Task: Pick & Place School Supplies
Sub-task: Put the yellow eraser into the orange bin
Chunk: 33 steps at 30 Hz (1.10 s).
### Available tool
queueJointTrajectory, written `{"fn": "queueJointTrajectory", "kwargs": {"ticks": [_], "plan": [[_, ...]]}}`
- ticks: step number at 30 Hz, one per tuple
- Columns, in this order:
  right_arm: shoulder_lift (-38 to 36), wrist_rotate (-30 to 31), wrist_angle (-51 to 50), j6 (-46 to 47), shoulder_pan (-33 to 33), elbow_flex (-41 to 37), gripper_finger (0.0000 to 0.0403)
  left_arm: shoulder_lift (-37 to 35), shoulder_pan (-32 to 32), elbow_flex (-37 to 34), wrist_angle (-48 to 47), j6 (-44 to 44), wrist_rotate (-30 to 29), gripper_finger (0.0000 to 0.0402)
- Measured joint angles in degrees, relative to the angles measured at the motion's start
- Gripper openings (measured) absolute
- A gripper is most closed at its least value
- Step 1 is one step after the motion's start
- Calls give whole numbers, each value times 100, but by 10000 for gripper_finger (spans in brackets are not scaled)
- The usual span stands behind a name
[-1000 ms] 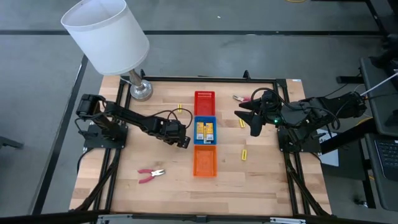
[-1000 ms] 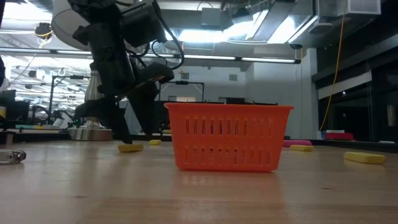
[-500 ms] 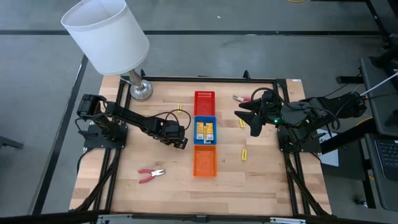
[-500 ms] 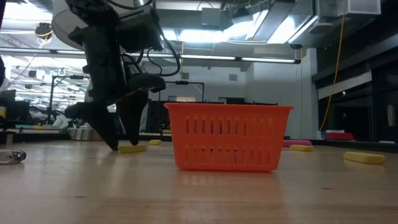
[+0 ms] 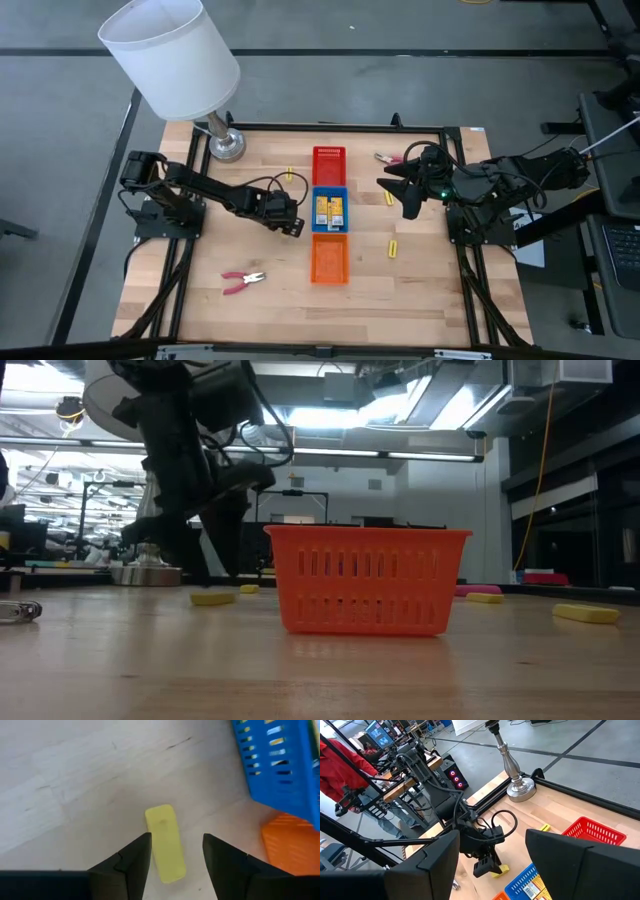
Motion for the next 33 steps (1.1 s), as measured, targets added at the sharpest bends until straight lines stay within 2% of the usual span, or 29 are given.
{"fn": "queueJointTrajectory", "kwargs": {"ticks": [22,27,33], "plan": [[-1,-132,-15,-49,1,0,233,523,-263,47,-46,-493,1,180],[-1,-132,-15,-87,1,0,233,533,-264,45,-129,-629,-2,161],[-1,-132,-15,-90,1,0,233,540,-267,39,-164,-647,14,119]]}}
